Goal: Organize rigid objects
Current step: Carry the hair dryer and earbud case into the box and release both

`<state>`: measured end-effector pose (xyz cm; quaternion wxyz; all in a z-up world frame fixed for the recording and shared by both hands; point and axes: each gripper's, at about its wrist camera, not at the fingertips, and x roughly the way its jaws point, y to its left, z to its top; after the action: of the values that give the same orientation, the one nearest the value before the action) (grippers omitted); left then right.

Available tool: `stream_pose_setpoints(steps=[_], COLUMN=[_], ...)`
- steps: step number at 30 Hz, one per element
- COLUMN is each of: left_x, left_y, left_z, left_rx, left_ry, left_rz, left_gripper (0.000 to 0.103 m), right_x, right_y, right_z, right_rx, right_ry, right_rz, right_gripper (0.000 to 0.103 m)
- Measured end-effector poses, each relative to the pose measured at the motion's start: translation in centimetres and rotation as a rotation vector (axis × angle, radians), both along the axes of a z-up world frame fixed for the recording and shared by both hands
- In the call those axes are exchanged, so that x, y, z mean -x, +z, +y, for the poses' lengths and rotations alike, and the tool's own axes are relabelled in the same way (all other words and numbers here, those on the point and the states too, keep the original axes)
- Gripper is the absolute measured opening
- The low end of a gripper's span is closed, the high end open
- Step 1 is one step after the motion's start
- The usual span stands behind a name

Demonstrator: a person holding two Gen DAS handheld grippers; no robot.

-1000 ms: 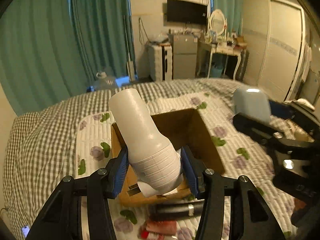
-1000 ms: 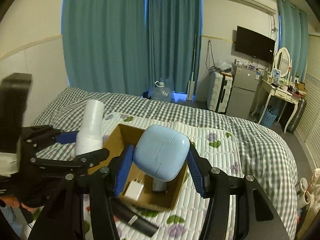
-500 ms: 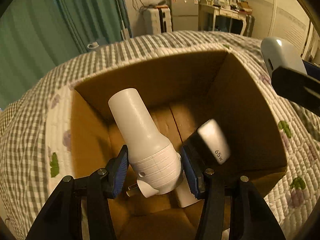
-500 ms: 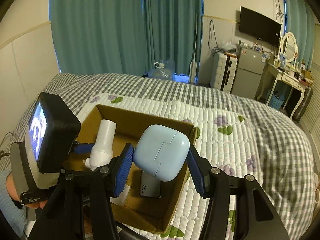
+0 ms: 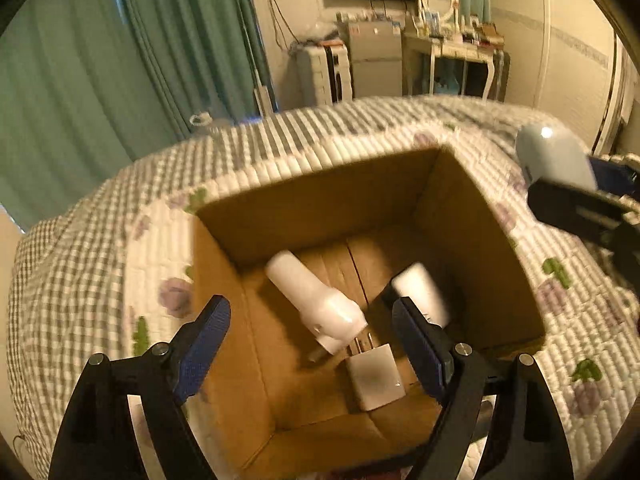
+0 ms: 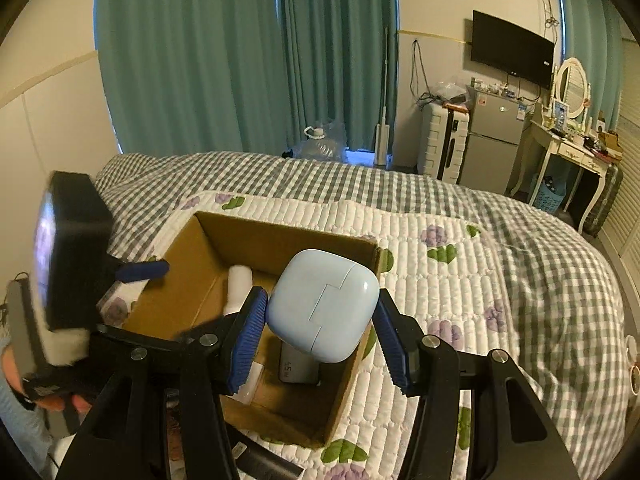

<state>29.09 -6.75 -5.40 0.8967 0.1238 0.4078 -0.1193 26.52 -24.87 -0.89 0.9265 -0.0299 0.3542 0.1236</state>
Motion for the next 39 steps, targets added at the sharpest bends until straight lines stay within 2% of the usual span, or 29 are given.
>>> stream_pose_setpoints(steps=[6,10,13,16,20,24,25,26,28,33,39], left_x=[2.9,3.6,4.1,4.2,3.1,2.1,2.1,2.0,2.1,3.8,8.3], left_y=[4.1,5.1,5.0,4.3,2.5,1.3,1.1,0.9,0.9,1.9,4.6], left_z=[2.9,5.3,6.6,8.0,9.6,10.8,11.0,11.2,11.7,12.3,11.6], left_rx=[0.049,0.064,0.072,0.078,0.097,0.129,0.134,0.141,0.151,0.157,0.155], left_ry=[0.050,0.100,0.135,0.167,0.191,0.209,0.211,0.214,0.224,0.261,0.286], left_rz=[-0.097,-0.136,-0.161,-0.195,-0.172,-0.157,-0.155,-0.152,-0.152,-0.157,-0.203], left_gripper=[0.092,0.095,0.095,0.095,0.095,0.095,0.095,0.095,0.095,0.095,0.100], right_x=[1.1,0.6,-0.7,-2.7,-5.9,-8.2,-8.6,-8.8,-8.8,-6.8,-0.3], right_y=[2.5,2.9,1.8,-0.7,-4.3,-6.5,-6.7,-6.9,-6.7,-4.4,0.5], right_z=[0.6,2.1,3.8,5.7,7.4,8.0,8.0,7.9,7.6,6.5,4.9], right_rx=[0.005,-0.003,0.005,0.043,0.067,0.098,0.101,0.107,0.105,0.075,0.081], right_ry=[-0.001,0.024,0.041,0.056,0.056,0.036,0.033,0.023,0.008,0.002,0.024], right_rz=[-0.038,-0.045,-0.023,0.025,0.112,0.150,0.155,0.150,0.132,0.107,0.038], right_gripper=[0.054,0.054,0.054,0.054,0.054,0.055,0.057,0.071,0.078,0.078,0.086])
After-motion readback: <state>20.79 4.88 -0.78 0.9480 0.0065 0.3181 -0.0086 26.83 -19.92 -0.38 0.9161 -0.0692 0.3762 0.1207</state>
